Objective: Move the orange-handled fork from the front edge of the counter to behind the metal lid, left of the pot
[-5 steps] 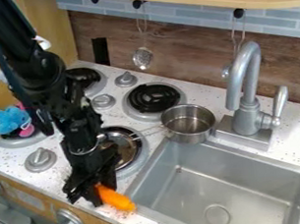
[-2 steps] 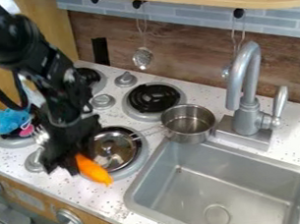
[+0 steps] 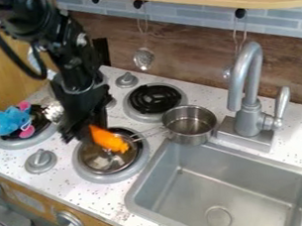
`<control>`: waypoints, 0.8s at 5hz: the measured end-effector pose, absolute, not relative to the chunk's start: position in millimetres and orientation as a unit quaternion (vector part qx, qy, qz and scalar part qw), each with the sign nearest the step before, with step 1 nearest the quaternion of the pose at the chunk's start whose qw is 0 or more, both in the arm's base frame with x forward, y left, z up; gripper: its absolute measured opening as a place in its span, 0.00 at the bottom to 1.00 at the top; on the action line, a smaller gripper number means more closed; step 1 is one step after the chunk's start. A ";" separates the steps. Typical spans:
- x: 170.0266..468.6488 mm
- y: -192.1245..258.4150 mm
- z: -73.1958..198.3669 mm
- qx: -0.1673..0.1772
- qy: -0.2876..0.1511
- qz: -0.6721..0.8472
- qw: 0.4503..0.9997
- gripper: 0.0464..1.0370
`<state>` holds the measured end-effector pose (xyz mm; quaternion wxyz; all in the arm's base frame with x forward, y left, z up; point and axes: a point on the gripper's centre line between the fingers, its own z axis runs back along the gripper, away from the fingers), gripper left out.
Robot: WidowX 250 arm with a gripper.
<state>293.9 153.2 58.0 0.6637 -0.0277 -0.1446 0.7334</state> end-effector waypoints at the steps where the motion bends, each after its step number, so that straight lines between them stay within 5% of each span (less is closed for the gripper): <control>1: 321.1 163.9 56.9 -0.038 -0.133 0.749 0.648 0.41; 4: 375.5 195.6 32.2 -0.033 -0.127 0.772 0.622 0.41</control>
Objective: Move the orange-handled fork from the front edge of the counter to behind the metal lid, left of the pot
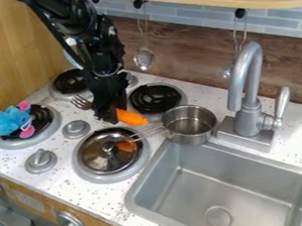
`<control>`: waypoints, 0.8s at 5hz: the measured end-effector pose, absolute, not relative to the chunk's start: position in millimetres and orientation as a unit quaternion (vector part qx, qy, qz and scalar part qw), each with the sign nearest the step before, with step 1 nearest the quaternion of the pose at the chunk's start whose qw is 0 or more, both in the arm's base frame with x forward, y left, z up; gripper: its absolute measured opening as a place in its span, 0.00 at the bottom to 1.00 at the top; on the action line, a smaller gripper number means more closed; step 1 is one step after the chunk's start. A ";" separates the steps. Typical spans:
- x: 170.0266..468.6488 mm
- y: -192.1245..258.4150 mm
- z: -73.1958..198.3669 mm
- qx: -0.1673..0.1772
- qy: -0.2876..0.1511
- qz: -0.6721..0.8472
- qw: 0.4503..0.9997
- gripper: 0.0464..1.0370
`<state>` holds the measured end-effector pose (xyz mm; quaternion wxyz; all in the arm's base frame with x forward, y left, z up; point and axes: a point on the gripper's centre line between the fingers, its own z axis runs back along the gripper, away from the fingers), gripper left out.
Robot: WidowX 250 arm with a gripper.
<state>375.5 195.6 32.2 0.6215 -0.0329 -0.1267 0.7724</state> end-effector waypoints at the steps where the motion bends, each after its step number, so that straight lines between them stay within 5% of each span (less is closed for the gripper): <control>1: 390.8 205.2 26.4 -0.030 -0.133 0.773 0.620 0.41; 4: 412.7 226.5 5.1 -0.006 -0.134 0.779 0.612 0.41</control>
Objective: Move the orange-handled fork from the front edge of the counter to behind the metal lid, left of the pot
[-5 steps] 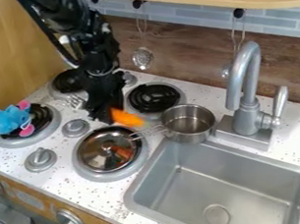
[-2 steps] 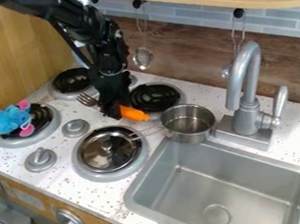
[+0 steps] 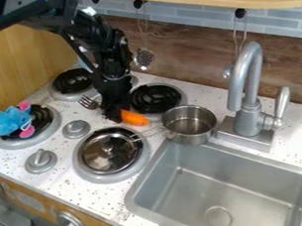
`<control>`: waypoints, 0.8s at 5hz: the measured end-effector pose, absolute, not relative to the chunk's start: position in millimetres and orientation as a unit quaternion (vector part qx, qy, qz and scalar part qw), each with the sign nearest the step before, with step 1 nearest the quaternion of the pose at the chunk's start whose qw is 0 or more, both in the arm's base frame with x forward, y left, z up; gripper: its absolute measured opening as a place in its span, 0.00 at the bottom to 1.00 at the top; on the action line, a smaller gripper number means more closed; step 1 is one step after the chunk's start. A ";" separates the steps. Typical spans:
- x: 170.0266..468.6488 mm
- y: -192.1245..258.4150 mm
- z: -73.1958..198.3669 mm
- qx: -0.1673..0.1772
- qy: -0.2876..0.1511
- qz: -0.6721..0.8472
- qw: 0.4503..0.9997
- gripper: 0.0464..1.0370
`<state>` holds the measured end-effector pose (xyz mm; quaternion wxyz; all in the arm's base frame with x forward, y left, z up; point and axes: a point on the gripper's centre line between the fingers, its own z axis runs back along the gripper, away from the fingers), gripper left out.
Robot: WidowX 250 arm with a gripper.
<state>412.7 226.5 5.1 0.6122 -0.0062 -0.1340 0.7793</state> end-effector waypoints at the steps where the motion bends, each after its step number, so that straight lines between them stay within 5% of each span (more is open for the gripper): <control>1: 407.2 233.2 3.6 0.010 -0.135 0.787 0.602 0.41; 2: 408.8 239.5 -0.2 0.013 -0.133 0.793 0.595 0.47; 3: 406.6 242.4 -1.8 0.030 -0.117 0.796 0.594 0.78; 4: 406.4 243.3 -2.8 0.032 -0.121 0.788 0.603 0.94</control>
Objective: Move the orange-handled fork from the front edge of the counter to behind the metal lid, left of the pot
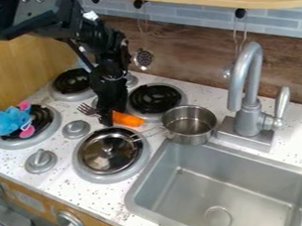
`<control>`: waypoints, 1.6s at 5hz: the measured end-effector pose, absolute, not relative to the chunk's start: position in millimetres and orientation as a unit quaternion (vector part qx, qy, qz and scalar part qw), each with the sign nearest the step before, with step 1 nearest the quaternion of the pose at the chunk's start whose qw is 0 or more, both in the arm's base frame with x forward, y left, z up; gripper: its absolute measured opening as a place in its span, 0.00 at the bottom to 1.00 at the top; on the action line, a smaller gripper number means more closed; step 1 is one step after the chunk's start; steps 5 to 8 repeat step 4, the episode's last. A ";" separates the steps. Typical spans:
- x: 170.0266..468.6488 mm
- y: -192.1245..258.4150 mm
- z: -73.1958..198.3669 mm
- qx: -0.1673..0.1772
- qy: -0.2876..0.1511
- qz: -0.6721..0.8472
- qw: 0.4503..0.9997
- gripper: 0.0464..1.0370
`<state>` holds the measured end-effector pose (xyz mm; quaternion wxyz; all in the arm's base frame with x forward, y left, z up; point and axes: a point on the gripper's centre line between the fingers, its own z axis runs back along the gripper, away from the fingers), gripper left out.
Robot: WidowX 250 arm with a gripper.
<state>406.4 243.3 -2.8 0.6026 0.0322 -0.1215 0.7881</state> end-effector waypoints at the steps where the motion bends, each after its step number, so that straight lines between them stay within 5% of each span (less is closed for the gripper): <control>1: 403.6 240.7 -2.3 0.029 -0.125 0.778 0.614 0.94; 3: 378.5 225.1 47.9 0.002 -0.168 0.763 0.624 0.95; 4: 360.1 222.7 63.4 0.016 -0.188 0.760 0.621 0.95; 8: 360.1 222.7 63.4 0.016 -0.188 0.760 0.621 0.95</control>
